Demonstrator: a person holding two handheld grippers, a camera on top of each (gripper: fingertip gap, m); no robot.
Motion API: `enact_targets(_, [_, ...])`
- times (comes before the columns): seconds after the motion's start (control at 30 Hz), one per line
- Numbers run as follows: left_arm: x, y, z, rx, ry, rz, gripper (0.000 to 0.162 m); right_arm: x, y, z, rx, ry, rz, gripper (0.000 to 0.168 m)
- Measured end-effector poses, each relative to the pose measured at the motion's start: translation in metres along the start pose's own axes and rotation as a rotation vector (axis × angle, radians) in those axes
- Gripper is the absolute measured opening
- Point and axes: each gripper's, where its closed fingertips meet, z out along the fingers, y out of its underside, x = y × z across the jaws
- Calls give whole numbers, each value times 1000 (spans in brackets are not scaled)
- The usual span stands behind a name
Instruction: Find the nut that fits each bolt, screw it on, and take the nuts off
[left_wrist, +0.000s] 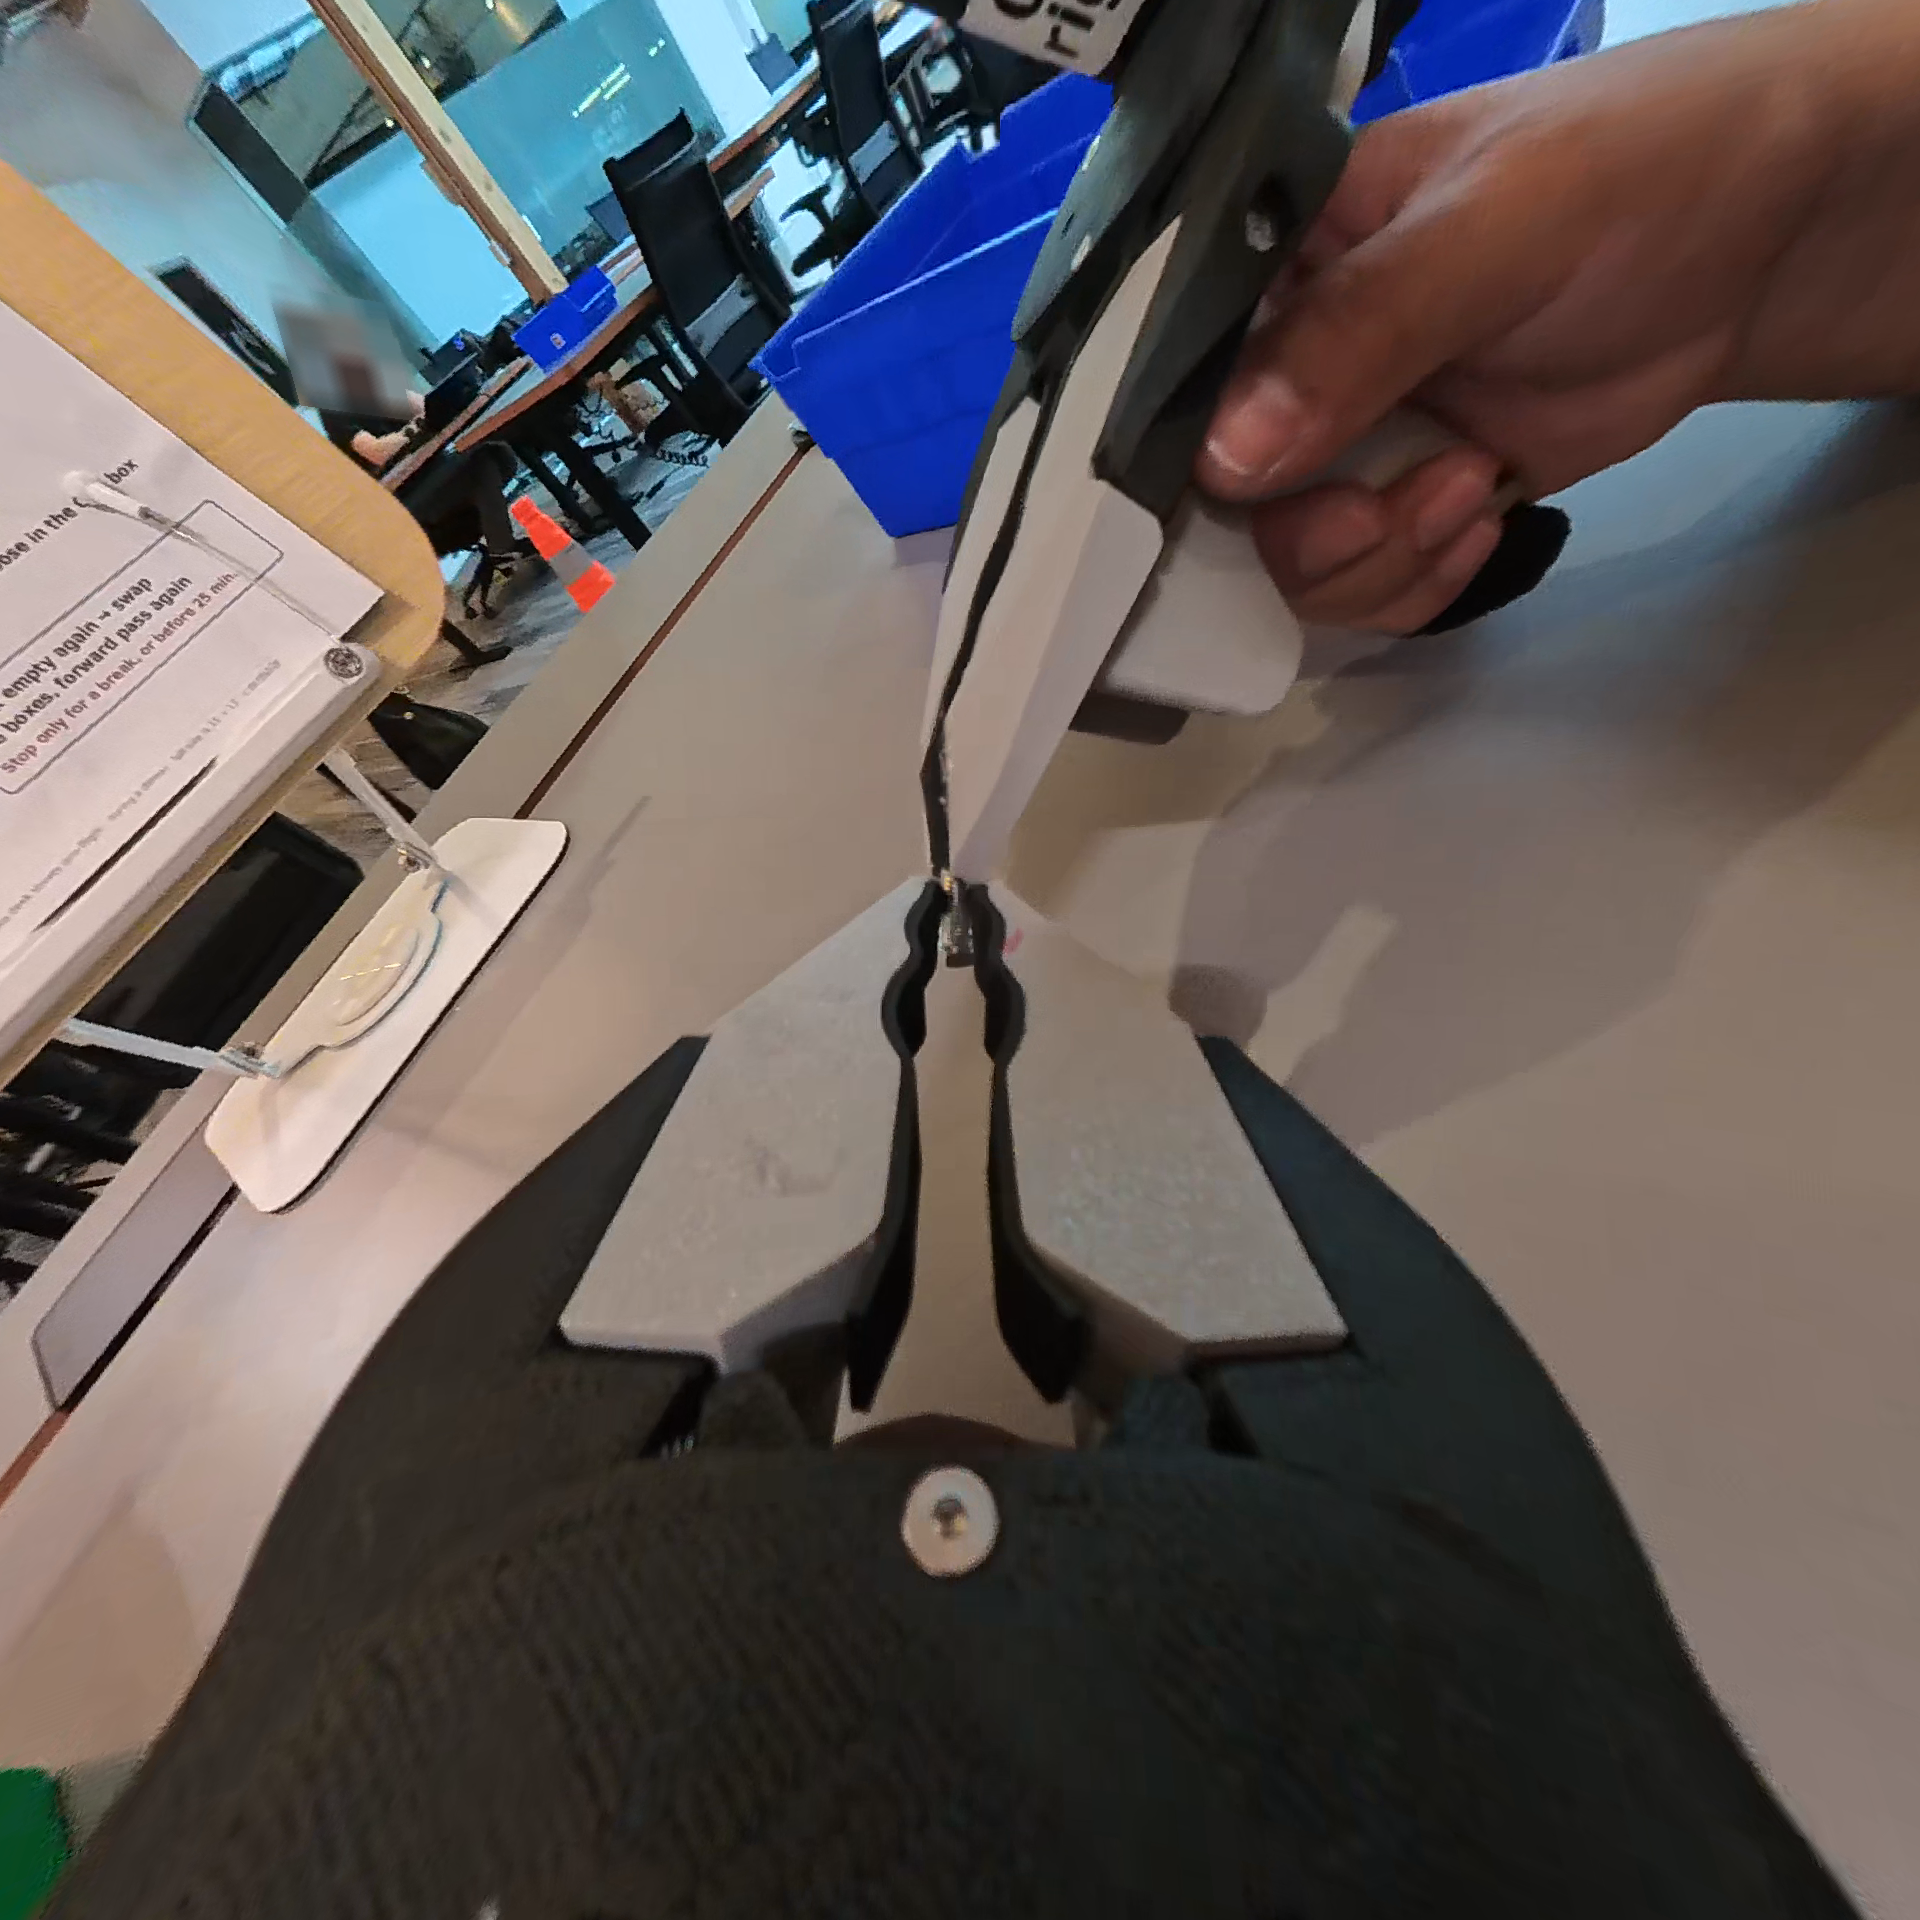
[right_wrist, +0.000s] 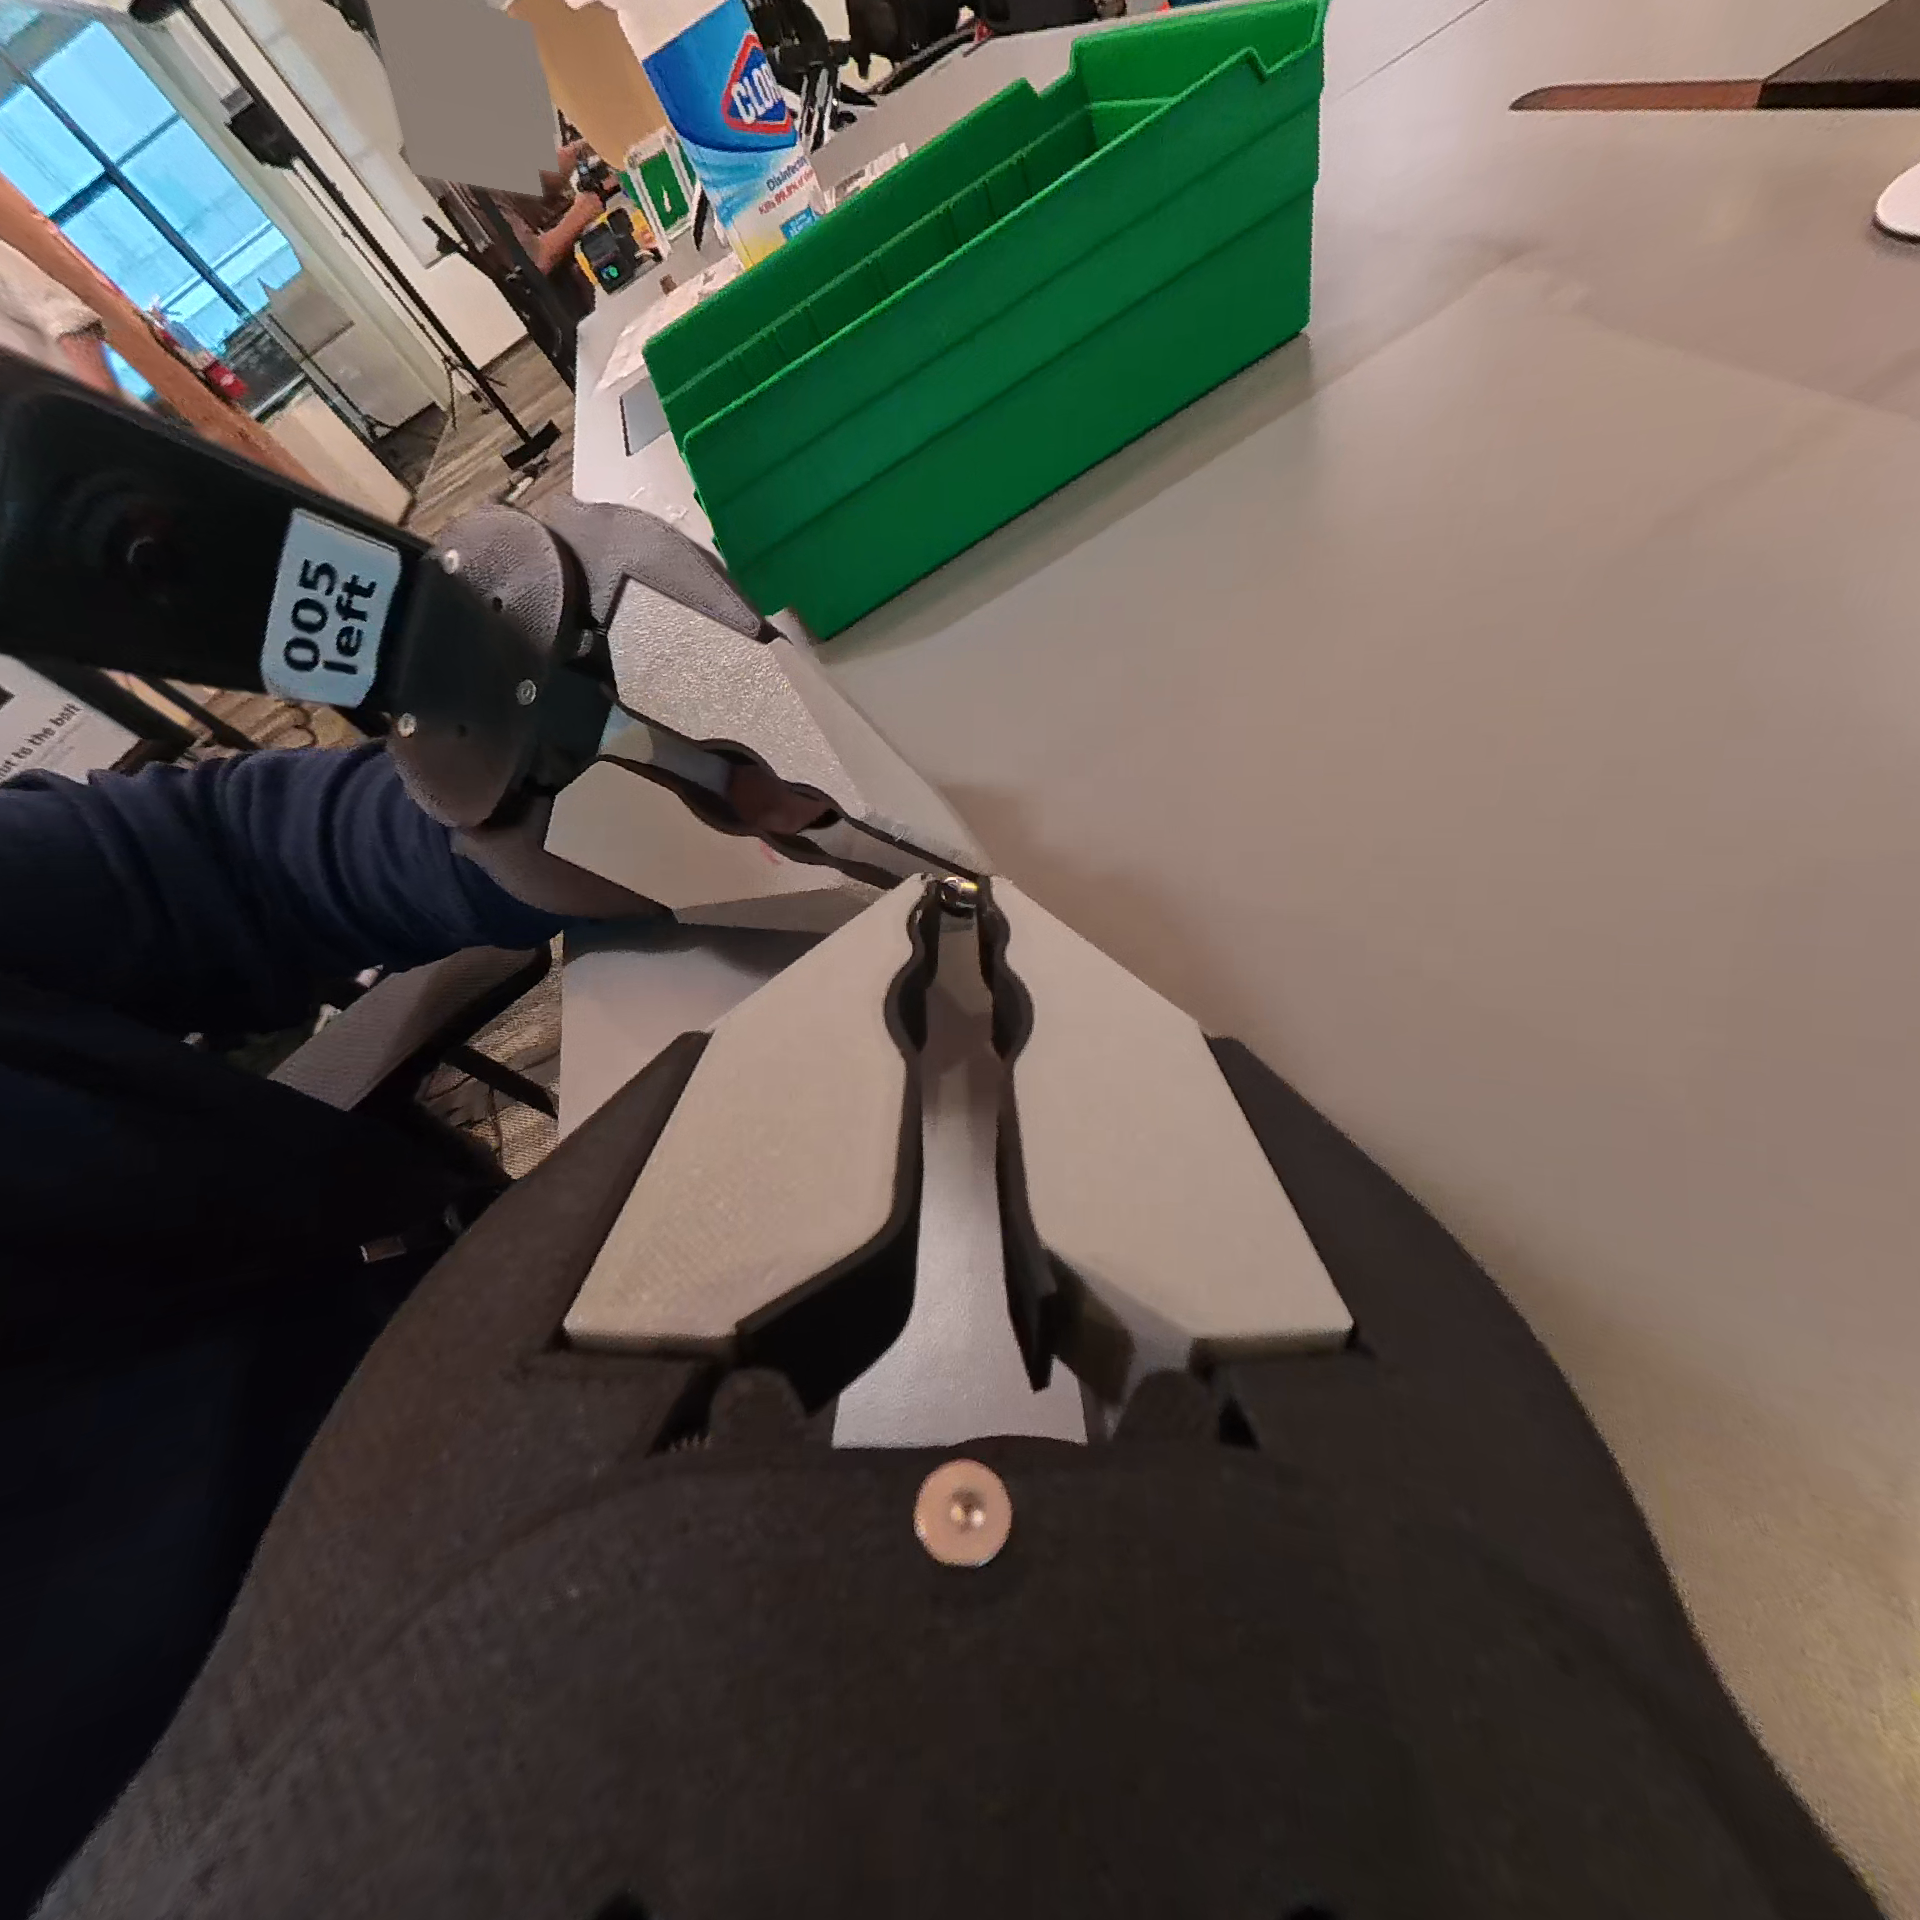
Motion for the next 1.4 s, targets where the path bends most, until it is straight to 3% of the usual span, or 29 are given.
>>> enact_targets(0.23, [0,8,6,-79,-76,128,3,7,6,2,-35,63,-27,2])
enact_targets(0.4, [3,20,15,-119,-19,13,3,18,14,4,-90,145,-69,2])
enact_targets(0.53, [9,30,21,-167,37,-35,22,25,22,6,-141,187,-83,2])
enact_targets(0.9, [10,30,18,-165,57,-65,23,43,49,2,-299,221,-41,3])
enact_targets(1.4, [2,35,14,-172,50,-133,28,51,35,-1,-222,238,-30,10])
